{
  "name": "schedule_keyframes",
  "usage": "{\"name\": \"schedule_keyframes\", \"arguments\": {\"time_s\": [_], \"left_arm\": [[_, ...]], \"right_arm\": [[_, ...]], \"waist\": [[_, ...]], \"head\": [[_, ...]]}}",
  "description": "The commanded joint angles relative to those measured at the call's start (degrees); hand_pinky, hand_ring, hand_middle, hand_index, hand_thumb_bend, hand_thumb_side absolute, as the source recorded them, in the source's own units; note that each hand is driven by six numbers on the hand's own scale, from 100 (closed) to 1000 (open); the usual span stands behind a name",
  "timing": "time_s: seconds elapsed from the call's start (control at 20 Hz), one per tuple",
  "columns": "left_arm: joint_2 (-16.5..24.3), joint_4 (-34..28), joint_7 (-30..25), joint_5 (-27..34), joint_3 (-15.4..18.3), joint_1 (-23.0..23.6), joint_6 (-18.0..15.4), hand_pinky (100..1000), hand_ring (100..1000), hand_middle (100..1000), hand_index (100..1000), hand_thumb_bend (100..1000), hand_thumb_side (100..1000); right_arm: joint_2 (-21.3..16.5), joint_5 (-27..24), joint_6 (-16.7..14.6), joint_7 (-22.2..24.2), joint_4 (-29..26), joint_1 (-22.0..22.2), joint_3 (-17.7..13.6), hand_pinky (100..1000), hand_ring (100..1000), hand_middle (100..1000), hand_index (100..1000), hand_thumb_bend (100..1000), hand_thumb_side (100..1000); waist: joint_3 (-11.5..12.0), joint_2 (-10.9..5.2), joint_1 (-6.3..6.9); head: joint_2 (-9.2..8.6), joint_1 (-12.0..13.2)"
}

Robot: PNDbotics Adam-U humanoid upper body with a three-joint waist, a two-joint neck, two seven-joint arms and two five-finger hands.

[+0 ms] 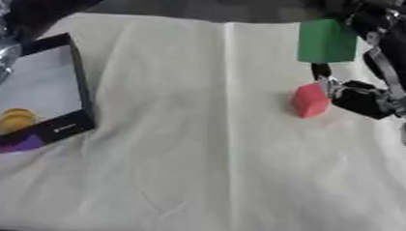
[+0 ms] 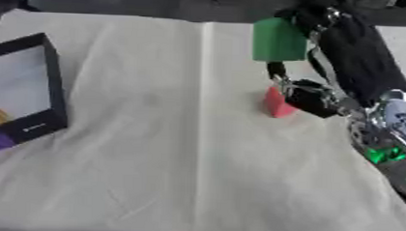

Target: Pick up the objects with one hand, pass them to the other hand, and then place them into the box on the other side of the table.

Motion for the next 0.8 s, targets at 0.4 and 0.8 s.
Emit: {"name": "schedule_keyframes", "arguments": {"time_s": [0.4, 0.8], "left_arm": [[-3.1, -0.67, -8.98, -6.2, -6.18, -8.05, 12.15, 949, 914, 835, 864, 100, 796], [-5.76, -0.67, -8.29, -9.28, -10.69, -10.57, 19.25, 976, 940, 857, 899, 229, 705]], "right_arm": [[4.5, 8.63, -3.04, -0.98, -0.83, -3.36, 3.54, 824, 635, 543, 604, 171, 100], [7.46, 12.05, -2.73, -2.54, -0.83, -4.98, 5.24, 818, 641, 543, 605, 198, 100]], "waist": [[0.7, -2.2, 0.45], [0.76, -2.35, 0.7]], "head": [[-0.15, 2.32], [0.01, 3.73]]}}
